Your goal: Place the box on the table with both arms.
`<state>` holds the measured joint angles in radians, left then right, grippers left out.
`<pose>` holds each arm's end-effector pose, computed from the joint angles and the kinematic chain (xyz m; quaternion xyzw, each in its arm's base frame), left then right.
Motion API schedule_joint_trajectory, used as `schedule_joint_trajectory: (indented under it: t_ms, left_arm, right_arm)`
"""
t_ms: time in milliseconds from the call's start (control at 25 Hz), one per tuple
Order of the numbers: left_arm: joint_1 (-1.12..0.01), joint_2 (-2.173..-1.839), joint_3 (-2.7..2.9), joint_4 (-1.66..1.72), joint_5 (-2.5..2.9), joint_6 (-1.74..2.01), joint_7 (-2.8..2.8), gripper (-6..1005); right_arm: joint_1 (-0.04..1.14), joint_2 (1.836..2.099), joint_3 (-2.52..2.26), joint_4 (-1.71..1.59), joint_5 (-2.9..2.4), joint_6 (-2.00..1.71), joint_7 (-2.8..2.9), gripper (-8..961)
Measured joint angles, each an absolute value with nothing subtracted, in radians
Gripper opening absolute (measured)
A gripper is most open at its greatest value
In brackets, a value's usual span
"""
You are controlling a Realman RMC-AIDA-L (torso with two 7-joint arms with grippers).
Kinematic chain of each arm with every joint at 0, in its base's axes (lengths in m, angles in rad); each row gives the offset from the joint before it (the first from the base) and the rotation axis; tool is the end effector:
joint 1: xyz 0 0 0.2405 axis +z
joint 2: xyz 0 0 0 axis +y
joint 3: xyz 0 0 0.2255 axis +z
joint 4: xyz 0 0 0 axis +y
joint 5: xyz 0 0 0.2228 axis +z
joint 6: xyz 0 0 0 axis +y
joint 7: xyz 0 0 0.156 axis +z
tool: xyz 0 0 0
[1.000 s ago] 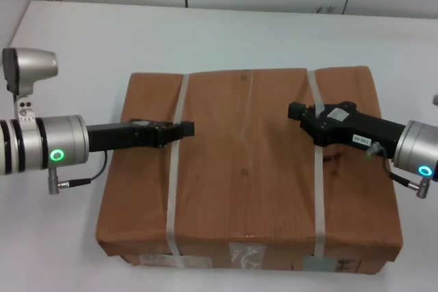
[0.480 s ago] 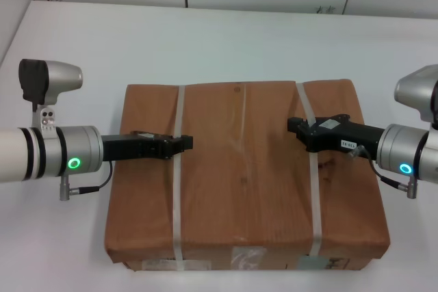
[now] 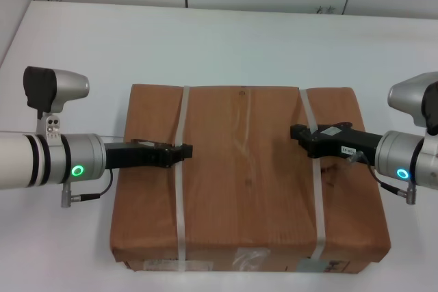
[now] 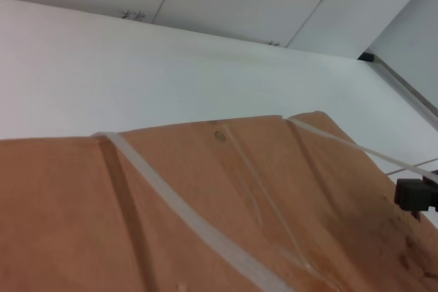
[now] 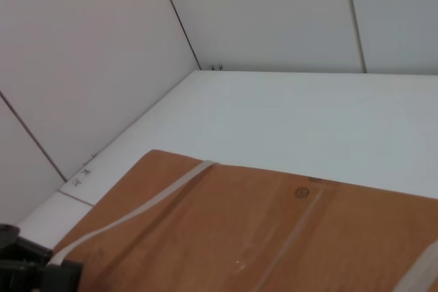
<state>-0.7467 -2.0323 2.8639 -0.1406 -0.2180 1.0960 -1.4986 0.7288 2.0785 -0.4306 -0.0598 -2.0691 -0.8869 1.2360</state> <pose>-0.2886 0.3411 -0.0707 -0.8578 -0.4593 -0.1628 0.1633 0.2760 0.3543 -0.0961 -0.8726 0.3915 0.1682 0.2387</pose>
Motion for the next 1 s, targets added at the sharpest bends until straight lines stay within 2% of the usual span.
schedule_joint_trajectory:
  t_ms: [120, 360, 400, 560, 800, 840, 1000]
  left_arm:
    - [-0.744, -2.033, 2.864, -0.139, -0.217, 1.089, -1.500, 94]
    - [-0.742, -2.033, 2.864, -0.133, -0.214, 1.088, -1.479, 195]
    - [-0.741, -2.033, 2.864, -0.133, -0.212, 1.090, -1.475, 215]
    - [-0.739, -2.033, 2.864, -0.134, -0.197, 1.091, -1.466, 401]
    - [-0.731, -2.030, 2.863, -0.141, -0.195, 1.092, -1.449, 651]
    - [-0.727, -2.028, 2.862, -0.142, -0.198, 1.098, -1.444, 692]
    - [-0.719, -2.017, 2.855, -0.143, -0.202, 1.133, -1.432, 741]
  right_arm:
    - [0.724, 2.078, -0.423, -0.058, -2.058, -0.867, 1.236, 21]
    - [0.706, 2.078, -0.420, -0.060, -2.020, -0.853, 1.236, 171]
    - [0.704, 2.078, -0.420, -0.060, -2.016, -0.853, 1.236, 220]
    - [0.693, 2.079, -0.414, -0.062, -2.006, -0.844, 1.236, 416]
    - [0.673, 2.078, -0.409, -0.068, -1.987, -0.843, 1.236, 658]
    - [0.669, 2.079, -0.409, -0.068, -1.985, -0.846, 1.236, 661]
    - [0.651, 2.078, -0.398, -0.079, -1.982, -0.849, 1.236, 674]
